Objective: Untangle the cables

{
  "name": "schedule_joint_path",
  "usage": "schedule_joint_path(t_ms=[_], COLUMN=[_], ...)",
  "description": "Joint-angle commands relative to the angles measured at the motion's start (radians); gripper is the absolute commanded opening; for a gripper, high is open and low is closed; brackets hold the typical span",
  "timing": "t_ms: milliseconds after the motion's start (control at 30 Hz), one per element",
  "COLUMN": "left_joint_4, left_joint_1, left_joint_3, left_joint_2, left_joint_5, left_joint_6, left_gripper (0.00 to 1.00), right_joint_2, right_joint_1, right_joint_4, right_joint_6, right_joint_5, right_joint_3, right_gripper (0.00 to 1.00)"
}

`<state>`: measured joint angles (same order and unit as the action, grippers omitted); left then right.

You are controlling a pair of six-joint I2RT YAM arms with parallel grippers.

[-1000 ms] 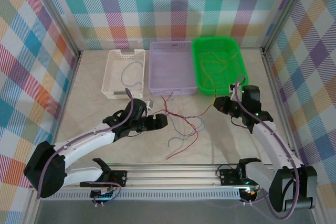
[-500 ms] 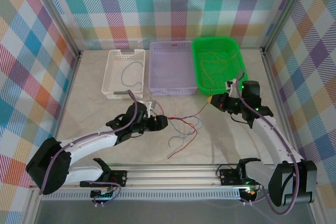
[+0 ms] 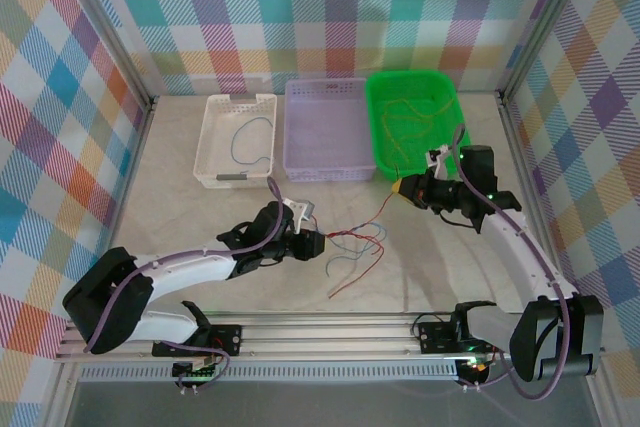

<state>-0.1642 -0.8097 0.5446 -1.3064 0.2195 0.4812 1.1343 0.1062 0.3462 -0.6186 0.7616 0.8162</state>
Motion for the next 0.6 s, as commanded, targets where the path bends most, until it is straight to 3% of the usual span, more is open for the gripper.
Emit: schedule_joint_path(t_ms=[0, 233, 400, 433, 500, 567], left_joint_4=[-0.028, 0.017, 0.025, 0.019, 0.002, -0.011], left_joint_1=[-0.018, -0.017, -0.018, -0.018, -0.018, -0.018], left_joint_3=[-0.012, -0.007, -0.042, -0.049, -0.056, -0.055], left_joint_2=[0.003, 0.022, 0.118, 0.144, 0.202, 0.249], left_joint_5=[0.009, 0.007, 0.02, 0.031, 0.052, 0.074], left_joint_6=[-0.027, -0.061, -0.049, -0.041, -0.017, 0.0], left_gripper=[0.21, 0.0, 0.0, 0.02, 0.35, 0.49], right_joint_2=[-0.009, -0.025, -0.047, -0.048, -0.044, -0.038], right_joint_1=[0.007, 0.006, 0.006, 0.007, 0.007, 0.007], right_joint_4=[0.022, 0.014, -0.008, 0.001, 0.021, 0.015], right_joint_6=[-0.015, -0.047, -0.081, -0.074, -0.054, -0.051], right_joint_5=[0.048, 0.054, 0.094, 0.096, 0.099, 0.125], right_joint_3=[0.038, 0.047, 0.069, 0.077, 0.089, 0.087], right_gripper=[0.0, 0.0, 0.0, 0.0, 0.0, 0.0])
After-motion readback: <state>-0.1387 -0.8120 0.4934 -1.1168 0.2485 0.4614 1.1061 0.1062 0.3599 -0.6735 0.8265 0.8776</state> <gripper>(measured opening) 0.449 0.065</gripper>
